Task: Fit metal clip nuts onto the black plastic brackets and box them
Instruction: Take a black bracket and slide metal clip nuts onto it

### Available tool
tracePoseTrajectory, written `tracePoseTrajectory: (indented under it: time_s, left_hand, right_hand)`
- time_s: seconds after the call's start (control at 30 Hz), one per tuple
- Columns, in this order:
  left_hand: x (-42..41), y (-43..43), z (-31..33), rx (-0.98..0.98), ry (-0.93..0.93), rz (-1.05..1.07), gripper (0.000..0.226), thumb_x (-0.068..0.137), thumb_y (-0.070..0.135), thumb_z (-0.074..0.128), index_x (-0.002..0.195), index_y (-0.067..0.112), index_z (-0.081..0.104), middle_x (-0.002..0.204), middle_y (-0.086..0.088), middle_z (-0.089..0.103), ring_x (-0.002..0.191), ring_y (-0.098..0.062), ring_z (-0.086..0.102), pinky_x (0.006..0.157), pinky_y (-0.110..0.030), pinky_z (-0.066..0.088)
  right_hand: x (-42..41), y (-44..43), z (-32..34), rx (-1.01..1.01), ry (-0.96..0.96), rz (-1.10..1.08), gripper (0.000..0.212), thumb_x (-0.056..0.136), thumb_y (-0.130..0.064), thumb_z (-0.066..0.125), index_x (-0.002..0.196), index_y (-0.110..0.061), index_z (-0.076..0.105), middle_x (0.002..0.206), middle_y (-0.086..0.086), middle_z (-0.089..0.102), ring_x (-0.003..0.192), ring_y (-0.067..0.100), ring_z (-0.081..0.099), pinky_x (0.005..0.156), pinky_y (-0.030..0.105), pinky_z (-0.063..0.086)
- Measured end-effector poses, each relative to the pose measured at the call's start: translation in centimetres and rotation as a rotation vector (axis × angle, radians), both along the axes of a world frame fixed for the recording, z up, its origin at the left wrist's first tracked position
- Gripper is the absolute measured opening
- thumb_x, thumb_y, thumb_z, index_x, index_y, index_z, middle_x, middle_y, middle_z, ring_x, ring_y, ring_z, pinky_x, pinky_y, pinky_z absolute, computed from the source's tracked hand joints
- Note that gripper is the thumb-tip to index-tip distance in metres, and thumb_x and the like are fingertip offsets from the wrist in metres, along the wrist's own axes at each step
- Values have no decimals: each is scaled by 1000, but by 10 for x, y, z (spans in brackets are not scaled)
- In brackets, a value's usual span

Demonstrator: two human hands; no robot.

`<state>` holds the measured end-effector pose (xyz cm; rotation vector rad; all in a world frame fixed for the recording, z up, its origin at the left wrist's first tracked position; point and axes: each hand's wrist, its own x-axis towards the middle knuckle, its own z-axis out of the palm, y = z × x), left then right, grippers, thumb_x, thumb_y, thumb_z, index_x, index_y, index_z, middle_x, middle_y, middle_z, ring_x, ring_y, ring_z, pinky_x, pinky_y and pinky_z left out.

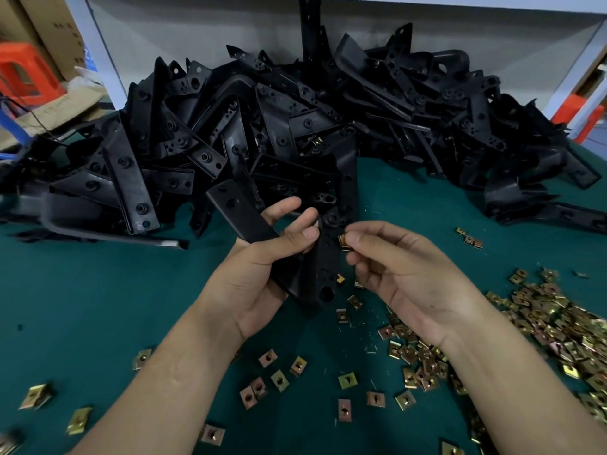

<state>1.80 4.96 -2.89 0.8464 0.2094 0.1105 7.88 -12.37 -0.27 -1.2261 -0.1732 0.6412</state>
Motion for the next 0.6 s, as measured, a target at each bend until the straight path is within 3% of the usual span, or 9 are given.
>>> tracePoseTrajectory:
  time_s: [0.6]
  left_hand:
    - [-2, -2, 5, -8, -22, 48, 33, 70, 5, 81, 91, 30, 82, 117, 1, 76, 103, -14, 74, 71, -28, 60]
  right_hand:
    - [-5, 1, 1, -10, -24, 57, 13, 69, -22, 78, 81, -18, 72, 73, -5, 64, 64, 3, 59, 60, 16, 52]
